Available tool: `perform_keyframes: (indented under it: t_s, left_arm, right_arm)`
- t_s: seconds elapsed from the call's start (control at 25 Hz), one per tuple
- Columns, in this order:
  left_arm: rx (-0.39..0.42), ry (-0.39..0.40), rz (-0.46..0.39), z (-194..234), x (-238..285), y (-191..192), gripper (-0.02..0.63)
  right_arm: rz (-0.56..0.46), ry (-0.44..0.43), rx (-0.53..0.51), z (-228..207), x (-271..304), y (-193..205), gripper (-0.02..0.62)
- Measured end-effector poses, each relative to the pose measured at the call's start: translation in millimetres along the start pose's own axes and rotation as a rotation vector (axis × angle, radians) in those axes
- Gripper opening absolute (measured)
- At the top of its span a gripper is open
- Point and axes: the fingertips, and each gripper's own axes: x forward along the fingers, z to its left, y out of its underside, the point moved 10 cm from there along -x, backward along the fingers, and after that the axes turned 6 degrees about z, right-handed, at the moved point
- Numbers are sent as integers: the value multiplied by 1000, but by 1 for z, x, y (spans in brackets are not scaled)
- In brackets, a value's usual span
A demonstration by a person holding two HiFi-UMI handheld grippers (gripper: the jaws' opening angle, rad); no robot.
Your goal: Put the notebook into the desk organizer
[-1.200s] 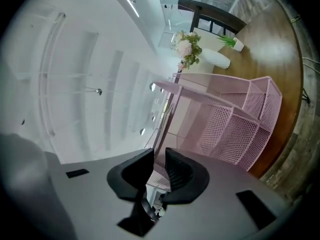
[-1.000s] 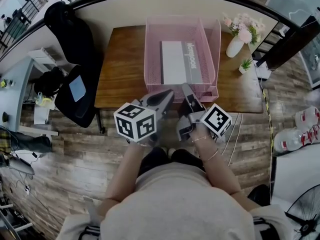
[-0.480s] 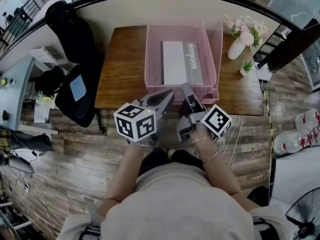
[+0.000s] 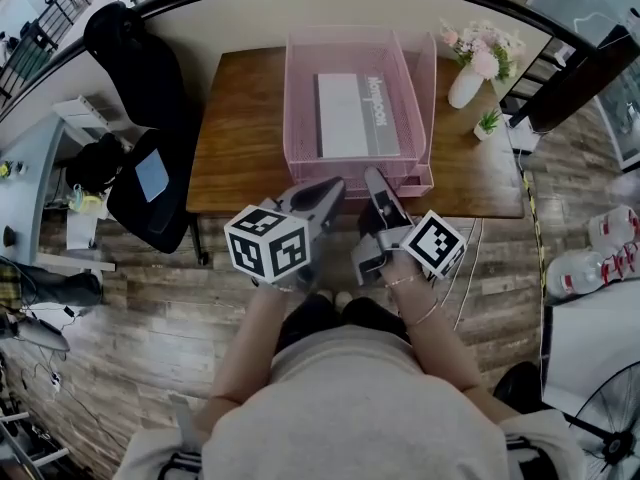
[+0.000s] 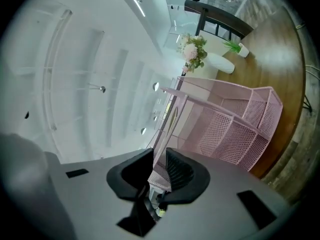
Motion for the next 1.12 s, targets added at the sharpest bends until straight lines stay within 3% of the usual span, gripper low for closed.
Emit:
perform_keyframes:
  t_s: [0.64,1.12]
  left_arm:
    - [27,2,-6,-25,-13,15,12]
    - [97,-12,-4,-35,-18,20,12]
  right_arm:
    - [64,66,-300,19,-40,10,71]
    - [200,81,-728,43,-47,14,61]
